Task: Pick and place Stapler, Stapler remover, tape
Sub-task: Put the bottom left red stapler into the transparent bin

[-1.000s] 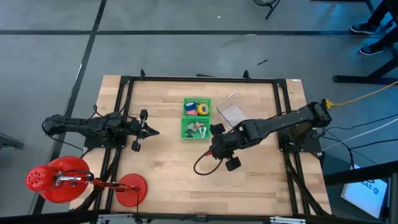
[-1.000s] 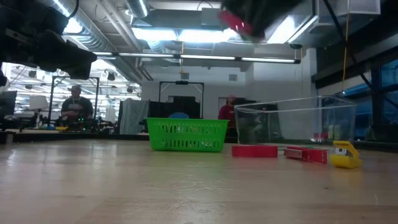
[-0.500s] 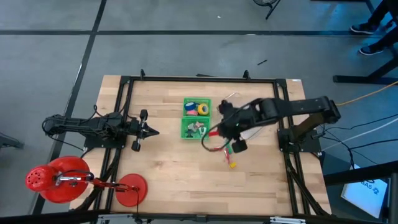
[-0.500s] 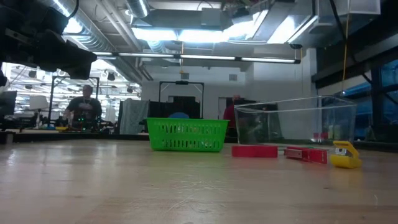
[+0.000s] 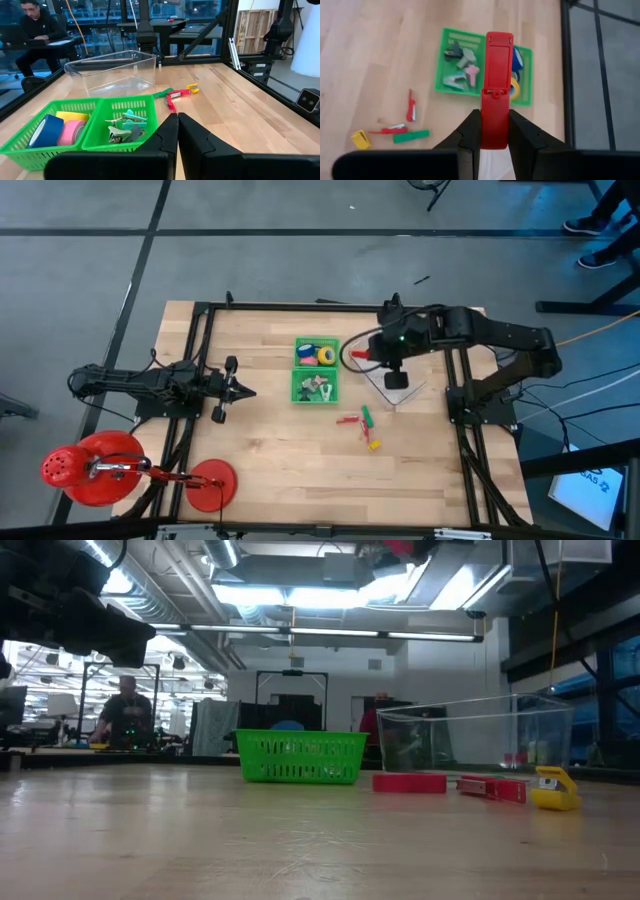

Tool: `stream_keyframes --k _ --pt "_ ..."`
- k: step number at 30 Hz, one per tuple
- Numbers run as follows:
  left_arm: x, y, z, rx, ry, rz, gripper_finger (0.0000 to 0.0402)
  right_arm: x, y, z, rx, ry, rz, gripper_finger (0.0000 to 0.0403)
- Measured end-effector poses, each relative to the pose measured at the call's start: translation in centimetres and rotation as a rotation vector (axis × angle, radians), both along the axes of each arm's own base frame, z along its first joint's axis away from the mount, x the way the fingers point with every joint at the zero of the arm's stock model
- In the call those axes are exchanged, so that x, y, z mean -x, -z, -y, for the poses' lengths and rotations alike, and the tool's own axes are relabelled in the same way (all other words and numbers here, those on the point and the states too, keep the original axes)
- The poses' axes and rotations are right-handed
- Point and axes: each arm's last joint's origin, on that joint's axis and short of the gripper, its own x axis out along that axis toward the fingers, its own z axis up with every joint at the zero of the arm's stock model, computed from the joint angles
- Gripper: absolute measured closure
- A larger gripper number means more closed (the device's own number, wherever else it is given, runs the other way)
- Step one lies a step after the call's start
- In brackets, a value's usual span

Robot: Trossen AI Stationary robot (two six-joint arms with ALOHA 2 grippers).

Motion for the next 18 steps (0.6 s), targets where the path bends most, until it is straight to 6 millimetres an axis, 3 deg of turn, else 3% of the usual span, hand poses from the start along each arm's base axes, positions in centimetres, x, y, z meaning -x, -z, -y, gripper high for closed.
stream_keyframes --k 11,18 --pt "0.0 0.0 0.0 0.000 0.000 0.000 0.0396 0.8 0.2 3.0 0.000 0.109 -0.029 0.0334" --pt "0.0 0.0 0.0 0.000 0.000 0.000 0.0394 1.5 3.5 4.8 -0.007 0.190 -0.056 0.0334"
